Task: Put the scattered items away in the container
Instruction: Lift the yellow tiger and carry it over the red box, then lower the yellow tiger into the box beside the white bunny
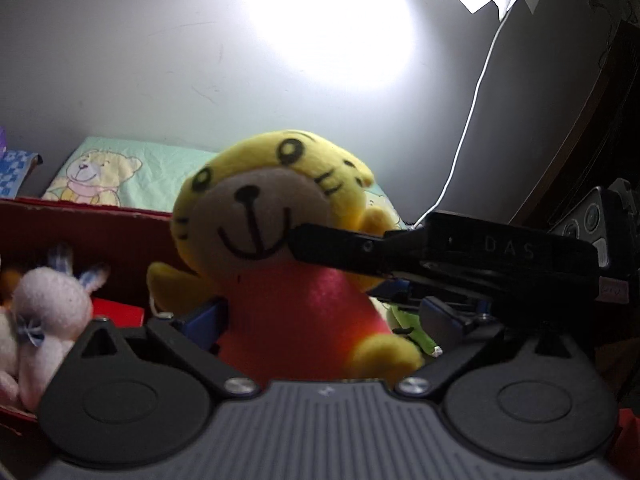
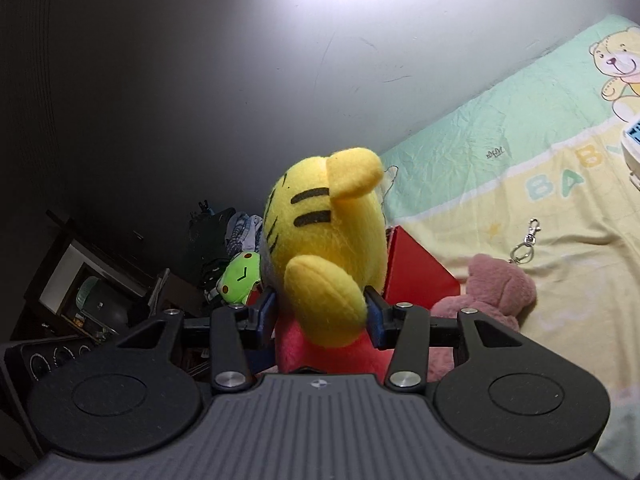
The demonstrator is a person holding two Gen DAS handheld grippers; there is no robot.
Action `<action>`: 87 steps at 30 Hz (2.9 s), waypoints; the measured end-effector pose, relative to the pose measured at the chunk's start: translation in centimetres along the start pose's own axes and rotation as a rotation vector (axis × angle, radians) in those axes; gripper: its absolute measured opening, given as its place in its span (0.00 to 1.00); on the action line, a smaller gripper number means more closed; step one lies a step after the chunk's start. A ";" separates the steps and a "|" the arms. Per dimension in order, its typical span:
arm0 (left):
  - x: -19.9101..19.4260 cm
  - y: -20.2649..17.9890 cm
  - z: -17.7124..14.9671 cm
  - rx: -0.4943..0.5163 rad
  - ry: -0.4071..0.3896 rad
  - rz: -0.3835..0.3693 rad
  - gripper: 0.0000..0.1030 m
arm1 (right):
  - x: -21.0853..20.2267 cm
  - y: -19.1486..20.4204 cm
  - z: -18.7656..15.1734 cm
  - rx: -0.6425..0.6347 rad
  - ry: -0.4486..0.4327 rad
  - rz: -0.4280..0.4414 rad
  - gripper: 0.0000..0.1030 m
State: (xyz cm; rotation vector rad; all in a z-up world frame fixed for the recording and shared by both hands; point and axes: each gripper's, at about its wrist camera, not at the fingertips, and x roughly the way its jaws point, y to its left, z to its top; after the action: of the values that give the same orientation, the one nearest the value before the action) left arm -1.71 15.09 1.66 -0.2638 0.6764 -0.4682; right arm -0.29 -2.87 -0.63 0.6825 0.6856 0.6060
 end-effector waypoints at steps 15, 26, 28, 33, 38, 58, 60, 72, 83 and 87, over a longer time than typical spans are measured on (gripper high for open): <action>-2.2 7.5 1.5 0.010 0.027 0.005 0.97 | 5.4 2.1 -1.9 0.093 -0.018 0.010 0.43; -0.1 10.3 -0.6 0.074 0.139 0.019 0.96 | 8.8 1.3 -3.8 0.090 0.046 -0.122 0.44; 0.3 10.4 -0.7 0.078 0.157 0.005 0.96 | 9.2 2.1 -4.0 0.042 0.059 -0.174 0.45; 0.2 9.7 -1.6 0.100 0.186 -0.011 0.96 | 8.7 2.8 -4.1 -0.025 0.050 -0.277 0.59; 0.0 10.0 -1.8 0.086 0.200 -0.056 0.96 | 7.0 2.9 -3.4 -0.027 -0.033 -0.281 0.55; 2.0 10.5 -1.5 0.079 0.280 -0.011 0.99 | 7.7 2.3 -3.1 -0.008 -0.014 -0.299 0.40; 1.8 10.8 -1.2 0.073 0.292 0.018 0.99 | 7.2 2.8 -2.9 -0.026 -0.042 -0.277 0.40; 1.4 10.9 -1.0 0.091 0.331 0.128 0.99 | 9.3 3.6 -2.8 -0.064 0.040 -0.268 0.41; 2.2 11.2 -1.6 0.081 0.369 0.178 0.99 | 9.9 2.8 -3.3 -0.055 0.073 -0.341 0.41; 2.5 10.8 -1.9 0.096 0.378 0.190 0.99 | 10.2 3.2 -3.7 -0.089 0.075 -0.359 0.41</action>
State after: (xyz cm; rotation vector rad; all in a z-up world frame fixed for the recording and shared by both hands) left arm 2.28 23.04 -5.21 -0.0176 1.0343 -0.3690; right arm 2.51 7.46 -4.14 0.4404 0.8233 0.3290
